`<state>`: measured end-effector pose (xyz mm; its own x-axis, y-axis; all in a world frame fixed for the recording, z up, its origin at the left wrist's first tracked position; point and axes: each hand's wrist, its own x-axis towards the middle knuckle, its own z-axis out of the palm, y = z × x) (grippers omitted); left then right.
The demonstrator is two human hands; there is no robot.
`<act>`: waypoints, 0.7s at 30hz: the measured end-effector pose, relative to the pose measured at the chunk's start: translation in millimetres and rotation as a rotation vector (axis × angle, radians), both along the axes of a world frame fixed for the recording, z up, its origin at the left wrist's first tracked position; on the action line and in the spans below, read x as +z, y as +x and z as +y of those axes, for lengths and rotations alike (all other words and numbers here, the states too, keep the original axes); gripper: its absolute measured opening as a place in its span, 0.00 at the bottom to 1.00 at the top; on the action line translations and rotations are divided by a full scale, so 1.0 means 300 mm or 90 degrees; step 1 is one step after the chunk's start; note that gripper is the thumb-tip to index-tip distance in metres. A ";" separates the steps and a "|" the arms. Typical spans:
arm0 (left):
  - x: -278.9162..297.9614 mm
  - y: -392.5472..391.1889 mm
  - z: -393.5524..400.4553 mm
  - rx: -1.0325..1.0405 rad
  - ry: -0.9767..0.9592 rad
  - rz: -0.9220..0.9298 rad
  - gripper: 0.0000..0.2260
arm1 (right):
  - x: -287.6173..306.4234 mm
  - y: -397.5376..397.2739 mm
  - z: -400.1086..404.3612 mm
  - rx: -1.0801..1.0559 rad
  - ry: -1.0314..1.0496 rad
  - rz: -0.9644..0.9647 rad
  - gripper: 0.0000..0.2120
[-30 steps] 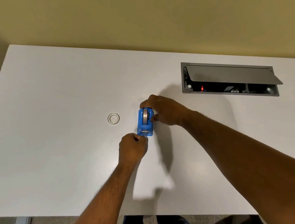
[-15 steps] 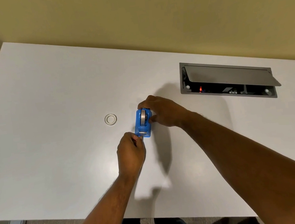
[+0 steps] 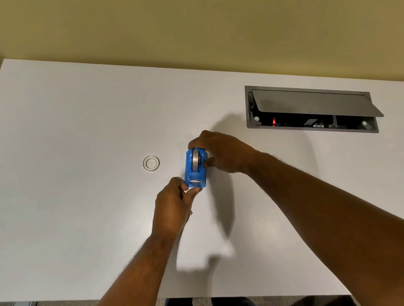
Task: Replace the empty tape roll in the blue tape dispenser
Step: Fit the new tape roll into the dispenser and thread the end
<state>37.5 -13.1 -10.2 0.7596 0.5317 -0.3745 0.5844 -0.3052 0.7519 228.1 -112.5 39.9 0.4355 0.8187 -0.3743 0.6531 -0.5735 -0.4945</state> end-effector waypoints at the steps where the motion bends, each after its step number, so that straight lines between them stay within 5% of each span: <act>1: 0.001 0.001 0.007 -0.006 -0.010 0.001 0.16 | 0.000 -0.001 0.000 0.000 -0.001 -0.001 0.27; 21: -0.011 0.022 0.022 -0.098 0.103 0.050 0.15 | -0.017 -0.016 -0.008 0.001 0.018 -0.032 0.27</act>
